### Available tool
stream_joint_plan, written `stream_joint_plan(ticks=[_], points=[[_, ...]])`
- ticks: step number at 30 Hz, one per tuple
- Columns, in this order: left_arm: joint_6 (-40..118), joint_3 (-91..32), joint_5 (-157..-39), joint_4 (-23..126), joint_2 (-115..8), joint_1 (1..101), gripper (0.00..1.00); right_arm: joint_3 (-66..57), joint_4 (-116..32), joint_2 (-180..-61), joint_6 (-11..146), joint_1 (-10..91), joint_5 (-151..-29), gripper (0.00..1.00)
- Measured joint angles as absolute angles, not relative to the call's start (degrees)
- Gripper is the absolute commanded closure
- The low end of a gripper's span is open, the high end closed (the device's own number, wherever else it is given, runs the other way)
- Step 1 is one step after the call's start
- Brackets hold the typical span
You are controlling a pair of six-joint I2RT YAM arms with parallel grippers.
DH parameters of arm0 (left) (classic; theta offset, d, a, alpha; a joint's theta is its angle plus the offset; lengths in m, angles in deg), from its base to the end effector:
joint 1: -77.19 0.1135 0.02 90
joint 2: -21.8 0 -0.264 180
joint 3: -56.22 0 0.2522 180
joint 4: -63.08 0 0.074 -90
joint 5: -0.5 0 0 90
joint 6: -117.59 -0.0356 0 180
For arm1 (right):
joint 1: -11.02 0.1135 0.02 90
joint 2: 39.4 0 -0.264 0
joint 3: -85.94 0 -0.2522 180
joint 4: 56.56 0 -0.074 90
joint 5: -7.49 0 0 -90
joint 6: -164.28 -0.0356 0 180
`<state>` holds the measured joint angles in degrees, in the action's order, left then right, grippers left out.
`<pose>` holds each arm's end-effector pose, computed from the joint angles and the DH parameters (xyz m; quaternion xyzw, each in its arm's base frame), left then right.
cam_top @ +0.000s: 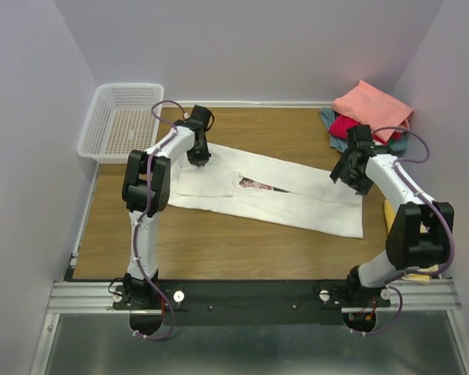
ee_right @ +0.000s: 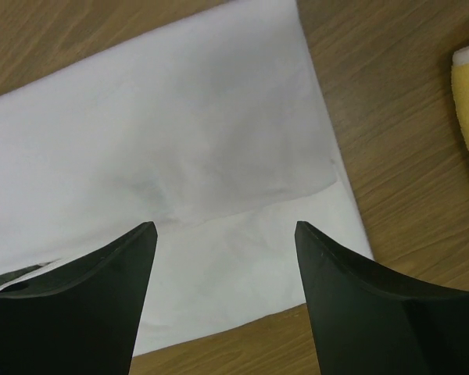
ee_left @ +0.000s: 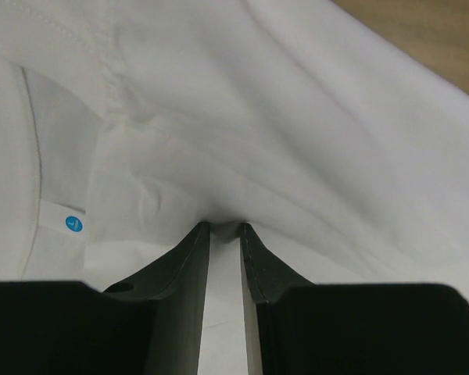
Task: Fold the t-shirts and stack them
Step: Fold the tshirt
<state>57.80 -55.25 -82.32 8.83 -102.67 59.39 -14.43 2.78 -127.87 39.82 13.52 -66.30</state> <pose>0.4369 -0.1356 0.1736 -0.1180 0.9714 -0.0240 0.2048 0.3025 0.0033 0.2382 0.2933 0.9272 -0.0719 0.2216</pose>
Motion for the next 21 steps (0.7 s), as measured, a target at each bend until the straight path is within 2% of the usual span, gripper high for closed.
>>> stream_joint_plan(ticks=[3, 8, 11, 21], points=[[57.1, -63.0, -81.8, 7.3, -107.4, 61.6, 0.69, -13.3, 3.0, -128.5, 39.8, 13.5, -66.3, 0.2], [56.0, -84.5, -84.5, 3.8, -120.1, 64.5, 0.68, -11.5, 3.2, -130.7, 39.9, 13.5, -66.8, 0.2], [56.1, -91.0, -87.7, 5.0, -124.3, 65.1, 0.68, -11.2, 3.2, -131.7, 39.9, 13.5, -67.4, 0.2], [56.1, -89.0, -97.0, 19.5, -125.2, 66.0, 0.65, -12.5, 2.9, -133.3, 41.4, 13.7, -71.1, 0.21]])
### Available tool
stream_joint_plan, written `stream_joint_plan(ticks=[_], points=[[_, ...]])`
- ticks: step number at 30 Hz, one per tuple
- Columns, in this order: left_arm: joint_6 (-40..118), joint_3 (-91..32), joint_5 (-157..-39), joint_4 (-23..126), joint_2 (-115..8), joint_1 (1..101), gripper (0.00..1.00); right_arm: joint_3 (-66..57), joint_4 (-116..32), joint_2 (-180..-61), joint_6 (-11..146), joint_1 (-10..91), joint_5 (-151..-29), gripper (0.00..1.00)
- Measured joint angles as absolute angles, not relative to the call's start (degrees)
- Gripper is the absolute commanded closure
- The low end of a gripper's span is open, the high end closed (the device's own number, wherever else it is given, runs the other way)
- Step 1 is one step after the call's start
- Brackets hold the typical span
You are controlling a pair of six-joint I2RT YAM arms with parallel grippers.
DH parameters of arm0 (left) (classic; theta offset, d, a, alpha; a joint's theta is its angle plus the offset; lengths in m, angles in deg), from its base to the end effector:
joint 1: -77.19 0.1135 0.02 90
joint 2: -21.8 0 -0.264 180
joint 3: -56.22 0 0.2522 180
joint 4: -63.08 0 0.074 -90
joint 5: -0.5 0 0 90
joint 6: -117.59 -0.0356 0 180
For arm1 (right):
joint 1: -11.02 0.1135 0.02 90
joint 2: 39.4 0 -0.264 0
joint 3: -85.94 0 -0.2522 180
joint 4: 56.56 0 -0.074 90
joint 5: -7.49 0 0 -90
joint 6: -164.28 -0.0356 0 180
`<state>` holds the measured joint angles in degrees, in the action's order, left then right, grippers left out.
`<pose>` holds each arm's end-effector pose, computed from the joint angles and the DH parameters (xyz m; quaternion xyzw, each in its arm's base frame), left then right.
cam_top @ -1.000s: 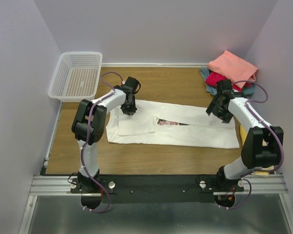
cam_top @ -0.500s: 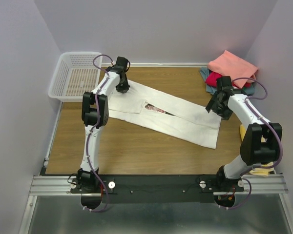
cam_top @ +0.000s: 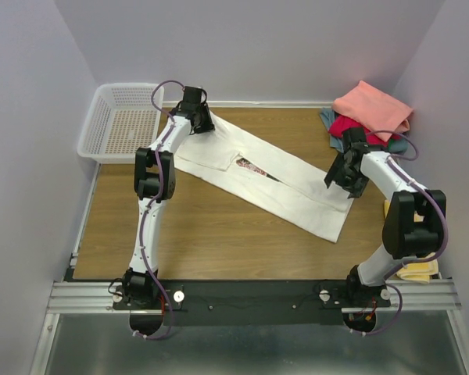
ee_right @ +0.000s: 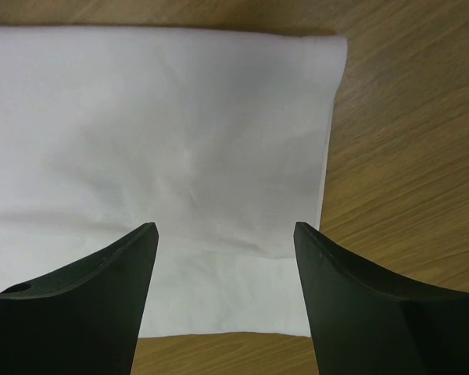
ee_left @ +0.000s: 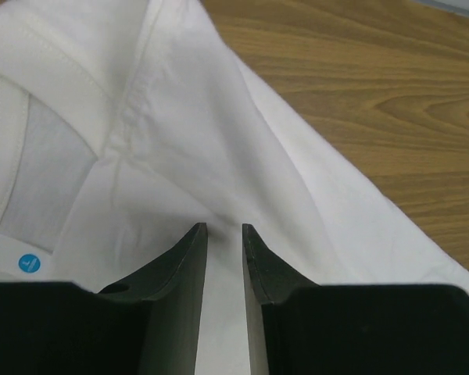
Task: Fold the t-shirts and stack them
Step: Fold the tshirt
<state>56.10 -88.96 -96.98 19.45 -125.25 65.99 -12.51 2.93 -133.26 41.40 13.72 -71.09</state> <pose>0.5584 -0.1153 0.1709 -0.1146 0.9168 -0.1851 0.3349 0.3182 0.0079 0.2197 0.2710 0.9445 -0.0455 0.1799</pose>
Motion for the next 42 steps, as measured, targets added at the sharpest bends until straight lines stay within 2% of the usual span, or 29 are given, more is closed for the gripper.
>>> stream_joint_plan(ticks=[13, 24, 33, 42], points=[[56.3, -90.7, -103.5, 33.2, -124.8, 67.1, 0.62, -21.2, 1.6, -133.3, 44.9, 15.6, -76.6, 0.21], [54.6, -76.0, -102.7, 34.9, -111.8, 67.1, 0.63, -27.9, -1.9, -131.3, 45.4, 16.1, -79.1, 0.24], [53.8, -73.3, -101.0, 32.7, -108.0, 66.8, 0.63, -30.4, -0.1, -128.6, 42.4, 24.5, -85.0, 0.25], [52.4, -72.7, -99.2, 28.4, -108.0, 65.8, 0.63, -34.0, 1.3, -125.7, 36.6, 37.1, -87.3, 0.26]])
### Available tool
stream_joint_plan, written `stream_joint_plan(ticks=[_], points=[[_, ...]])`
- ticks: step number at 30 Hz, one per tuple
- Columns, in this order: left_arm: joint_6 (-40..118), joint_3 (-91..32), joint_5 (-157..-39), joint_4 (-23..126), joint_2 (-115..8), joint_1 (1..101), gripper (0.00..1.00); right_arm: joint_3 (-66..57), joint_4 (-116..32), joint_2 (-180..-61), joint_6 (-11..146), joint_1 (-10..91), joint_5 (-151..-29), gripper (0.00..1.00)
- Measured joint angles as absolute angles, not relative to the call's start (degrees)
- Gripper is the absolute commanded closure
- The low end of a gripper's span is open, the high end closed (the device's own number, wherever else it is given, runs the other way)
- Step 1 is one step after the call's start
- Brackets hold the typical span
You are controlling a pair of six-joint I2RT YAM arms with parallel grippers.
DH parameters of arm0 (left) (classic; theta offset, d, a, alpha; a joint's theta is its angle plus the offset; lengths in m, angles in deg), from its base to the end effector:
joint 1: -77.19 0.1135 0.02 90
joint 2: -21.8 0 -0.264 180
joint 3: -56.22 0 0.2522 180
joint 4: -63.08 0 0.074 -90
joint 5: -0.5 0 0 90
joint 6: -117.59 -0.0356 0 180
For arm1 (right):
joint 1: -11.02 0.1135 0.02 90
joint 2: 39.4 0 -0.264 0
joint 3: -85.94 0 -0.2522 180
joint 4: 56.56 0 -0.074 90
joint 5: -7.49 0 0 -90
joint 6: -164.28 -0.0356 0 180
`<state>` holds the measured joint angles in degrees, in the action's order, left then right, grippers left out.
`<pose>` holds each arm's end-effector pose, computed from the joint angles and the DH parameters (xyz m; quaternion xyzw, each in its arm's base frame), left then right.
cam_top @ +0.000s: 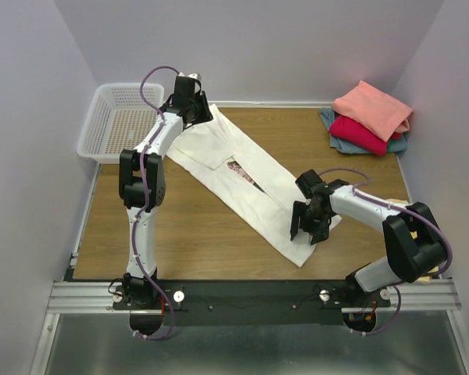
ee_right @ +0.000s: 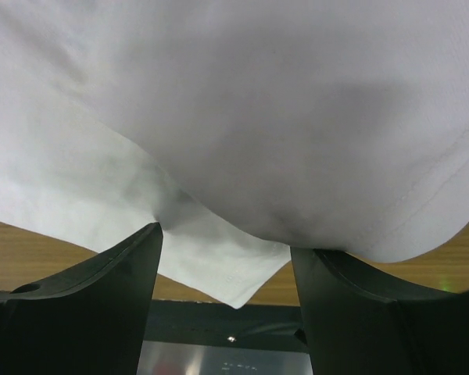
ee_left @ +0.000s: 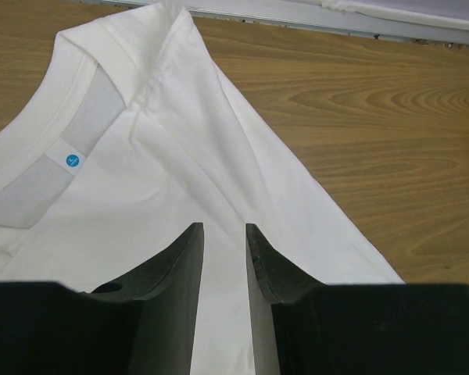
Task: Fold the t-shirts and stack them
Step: Fold the tshirt
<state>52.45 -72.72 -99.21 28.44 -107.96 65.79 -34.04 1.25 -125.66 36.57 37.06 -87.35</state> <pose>0.5182 -0.1106 0.2495 -0.0653 0.8841 -0.2136 0.4105 0.2146 0.1082 0.1565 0.0993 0.9928 0.0632 0.0218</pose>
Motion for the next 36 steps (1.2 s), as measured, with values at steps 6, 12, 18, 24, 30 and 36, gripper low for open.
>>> stream_joint_plan(ticks=[6, 12, 18, 24, 30, 36], points=[[52.3, -74.8, -96.1, 24.7, -108.0, 65.1, 0.63, -36.2, 1.8, -123.5, 31.0, 43.3, -88.0, 0.26], [53.6, -74.0, -89.0, 18.3, -108.0, 63.7, 0.63, -38.0, 4.0, -119.7, 25.2, 50.2, -88.0, 0.25], [55.5, -73.6, -83.9, 12.7, -108.0, 59.4, 0.63, -29.4, 10.7, -117.5, 22.8, 53.0, -85.6, 0.25], [59.0, -74.7, -81.9, 8.7, -110.4, 56.4, 0.65, -20.3, 14.4, -116.9, 22.3, 53.9, -80.6, 0.25], [62.1, -78.9, -80.5, 4.7, -115.8, 57.1, 0.68, -15.0, 16.9, -117.8, 22.3, 54.1, -75.6, 0.25], [64.5, -79.4, -79.2, 3.3, -116.4, 57.6, 0.69, -8.3, 17.2, -122.2, 22.8, 54.1, -70.5, 0.24]])
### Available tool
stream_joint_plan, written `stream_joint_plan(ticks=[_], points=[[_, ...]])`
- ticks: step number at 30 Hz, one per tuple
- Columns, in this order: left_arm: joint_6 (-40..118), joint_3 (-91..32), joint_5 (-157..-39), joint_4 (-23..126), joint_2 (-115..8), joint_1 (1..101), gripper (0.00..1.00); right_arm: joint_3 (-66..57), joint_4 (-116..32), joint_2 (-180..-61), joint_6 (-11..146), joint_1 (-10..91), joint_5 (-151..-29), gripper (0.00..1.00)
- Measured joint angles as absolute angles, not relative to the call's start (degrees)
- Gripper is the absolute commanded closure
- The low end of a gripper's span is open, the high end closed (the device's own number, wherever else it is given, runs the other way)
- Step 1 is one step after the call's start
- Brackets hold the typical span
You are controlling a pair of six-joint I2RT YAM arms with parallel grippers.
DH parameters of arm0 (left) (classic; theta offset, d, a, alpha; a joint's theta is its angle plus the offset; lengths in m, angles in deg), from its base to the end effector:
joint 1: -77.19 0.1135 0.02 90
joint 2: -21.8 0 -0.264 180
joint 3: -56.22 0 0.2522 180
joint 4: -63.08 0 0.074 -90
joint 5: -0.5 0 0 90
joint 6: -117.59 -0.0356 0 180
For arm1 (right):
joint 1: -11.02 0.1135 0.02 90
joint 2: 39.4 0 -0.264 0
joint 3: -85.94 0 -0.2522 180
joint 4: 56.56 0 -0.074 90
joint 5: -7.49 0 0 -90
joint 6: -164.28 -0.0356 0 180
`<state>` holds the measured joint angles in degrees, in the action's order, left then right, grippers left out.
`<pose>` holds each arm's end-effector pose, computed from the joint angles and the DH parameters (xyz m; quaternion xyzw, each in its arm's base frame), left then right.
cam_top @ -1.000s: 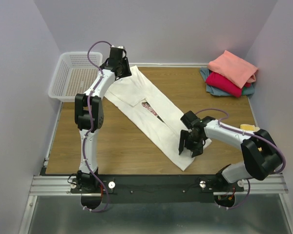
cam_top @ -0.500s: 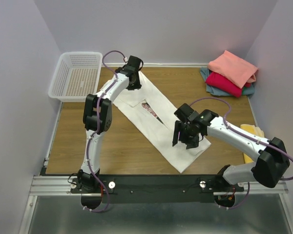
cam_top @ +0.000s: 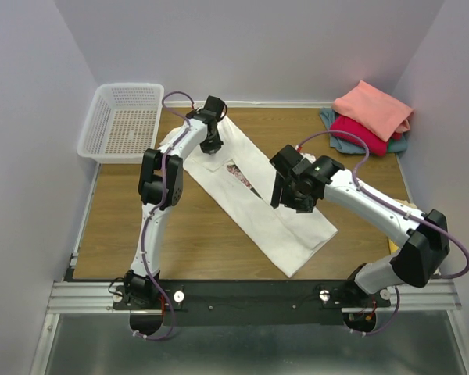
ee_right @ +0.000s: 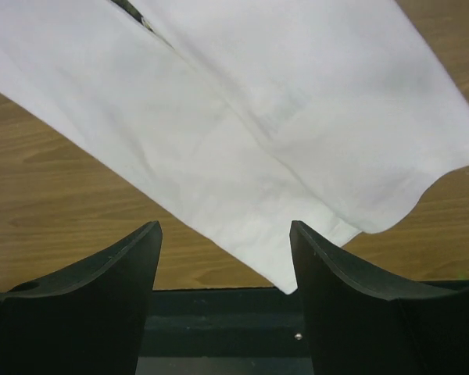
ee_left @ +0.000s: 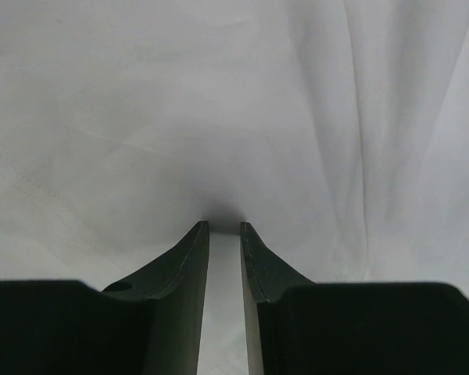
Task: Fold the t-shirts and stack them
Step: Fold the tshirt
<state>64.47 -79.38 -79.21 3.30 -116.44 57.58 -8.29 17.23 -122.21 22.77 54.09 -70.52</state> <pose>0.4914 -0.1683 0.1811 -0.1664 0.9531 -0.0356 0.2504 0.2056 0.1821 0.2857 0.0895 0.9767 0.0518 0.1880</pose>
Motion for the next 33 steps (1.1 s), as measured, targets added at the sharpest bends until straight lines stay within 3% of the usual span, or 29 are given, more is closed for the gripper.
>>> stream_joint_plan(ticks=[8, 15, 20, 33], points=[[65.8, -79.5, -79.3, 2.7, -117.2, 57.6, 0.73, -3.2, 17.2, -128.1, 24.4, 54.1, -66.6, 0.24], [65.6, -93.3, -80.0, 0.8, -125.2, 57.6, 0.72, -3.0, 17.1, -131.5, 25.6, 54.1, -64.4, 0.23], [65.6, -94.5, -83.4, 3.6, -126.2, 58.3, 0.72, -3.1, 16.6, -136.7, 27.5, 54.1, -63.4, 0.22], [65.1, -94.2, -106.6, 23.7, -128.1, 62.0, 0.71, -11.5, 9.3, -141.9, 36.9, 54.1, -65.4, 0.22]])
